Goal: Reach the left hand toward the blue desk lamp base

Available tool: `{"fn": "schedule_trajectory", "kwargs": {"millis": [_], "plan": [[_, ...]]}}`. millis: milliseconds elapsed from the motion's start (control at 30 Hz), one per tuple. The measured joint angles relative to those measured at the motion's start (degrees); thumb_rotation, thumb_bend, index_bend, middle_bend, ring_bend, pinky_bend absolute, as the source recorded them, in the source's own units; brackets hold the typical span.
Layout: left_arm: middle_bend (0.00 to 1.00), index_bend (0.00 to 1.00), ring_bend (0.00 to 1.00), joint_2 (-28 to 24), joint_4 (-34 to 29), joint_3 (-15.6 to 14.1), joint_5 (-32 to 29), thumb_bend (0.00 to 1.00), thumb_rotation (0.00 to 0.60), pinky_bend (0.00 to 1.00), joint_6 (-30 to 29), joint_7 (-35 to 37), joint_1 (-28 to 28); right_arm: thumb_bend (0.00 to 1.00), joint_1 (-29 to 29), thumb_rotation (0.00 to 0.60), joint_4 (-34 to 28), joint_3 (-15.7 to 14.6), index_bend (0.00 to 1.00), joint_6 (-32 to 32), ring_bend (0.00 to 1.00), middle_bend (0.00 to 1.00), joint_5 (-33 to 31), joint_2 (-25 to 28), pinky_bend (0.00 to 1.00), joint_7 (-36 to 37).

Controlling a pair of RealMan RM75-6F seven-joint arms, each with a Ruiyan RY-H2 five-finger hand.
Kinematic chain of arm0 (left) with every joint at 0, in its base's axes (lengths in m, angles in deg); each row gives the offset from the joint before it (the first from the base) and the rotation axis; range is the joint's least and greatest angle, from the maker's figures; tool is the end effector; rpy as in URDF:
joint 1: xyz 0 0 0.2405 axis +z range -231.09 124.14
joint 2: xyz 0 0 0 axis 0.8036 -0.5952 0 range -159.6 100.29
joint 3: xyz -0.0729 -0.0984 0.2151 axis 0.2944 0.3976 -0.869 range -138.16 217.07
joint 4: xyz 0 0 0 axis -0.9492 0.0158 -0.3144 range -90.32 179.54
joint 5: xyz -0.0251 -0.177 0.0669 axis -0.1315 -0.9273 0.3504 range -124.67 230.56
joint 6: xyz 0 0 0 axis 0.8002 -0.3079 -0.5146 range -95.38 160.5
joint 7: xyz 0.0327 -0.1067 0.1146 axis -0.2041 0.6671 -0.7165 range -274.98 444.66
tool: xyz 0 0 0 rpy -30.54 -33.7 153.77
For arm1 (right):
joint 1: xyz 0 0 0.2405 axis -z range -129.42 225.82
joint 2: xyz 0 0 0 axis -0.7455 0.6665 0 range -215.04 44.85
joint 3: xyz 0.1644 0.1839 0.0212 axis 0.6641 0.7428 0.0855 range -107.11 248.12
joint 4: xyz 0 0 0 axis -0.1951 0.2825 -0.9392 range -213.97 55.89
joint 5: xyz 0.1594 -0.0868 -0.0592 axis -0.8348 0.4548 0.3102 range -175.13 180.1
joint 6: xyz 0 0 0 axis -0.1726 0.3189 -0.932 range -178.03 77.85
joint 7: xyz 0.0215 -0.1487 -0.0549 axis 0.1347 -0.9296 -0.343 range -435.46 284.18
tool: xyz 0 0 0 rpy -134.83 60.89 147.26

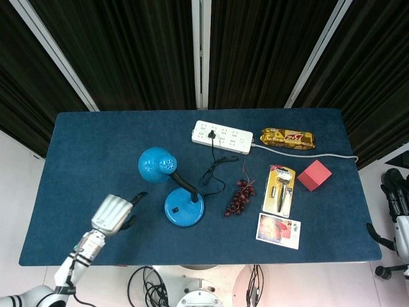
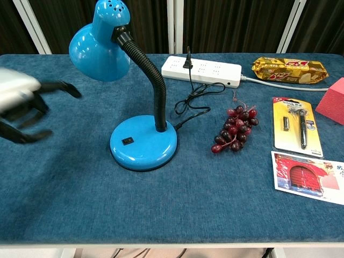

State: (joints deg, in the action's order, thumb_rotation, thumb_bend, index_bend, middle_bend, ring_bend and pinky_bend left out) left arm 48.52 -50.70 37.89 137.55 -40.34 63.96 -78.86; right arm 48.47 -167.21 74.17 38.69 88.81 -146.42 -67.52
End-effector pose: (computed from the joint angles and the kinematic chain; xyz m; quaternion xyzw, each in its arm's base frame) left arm -0.1945 0.2536 0.0525 -0.7483 -0.3060 -0.3775 0.4515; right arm -0.3204 -0.1702 0.2064 0.5581 -0.3918 0.3959 0.6150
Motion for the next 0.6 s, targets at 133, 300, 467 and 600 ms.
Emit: {"fn": "schedule_trajectory", "kwargs": {"millis": [133,300,467,600], "plan": [[0.46,0.22,0.42,-2.6,3.41,0.55,1.95,0.12,0.6,0.61,-11.97,5.78,5.48,0.22,-0.41,0.6,-0.02,0.02,0.0,-0.46,0.0,0.0,0.17,-0.27,0.0,-0.61],[0.0,0.04,0.0,-7.2,5.38,0.48,1.06,0.0,0.6,0.03,-19.77,12.27,12.26,0.21,-1.2,0.6,-0.24,-0.28,0.0,-1.31,0.0,0.0,1.27,-0.83,0.0,-1.72],[0.0,0.04,0.0,-12.81,6.98,-0.13,-0.1,0.0,0.6,0.0,-16.75,15.64,14.73,0.19,-1.87,0.6,-0.49,-1.11,0.0,-2.02,0.0,0.0,2.85,-1.36,0.0,-3.58],[0.0,0.04,0.0,-13.02,8.98,-0.1,-0.25,0.0,0.6,0.0,-16.53,15.9,15.89,0.19,-1.78,0.6,-0.92,-1.3,0.0,-2.06,0.0,0.0,2.62,-1.2,0.0,-4.65]]}}
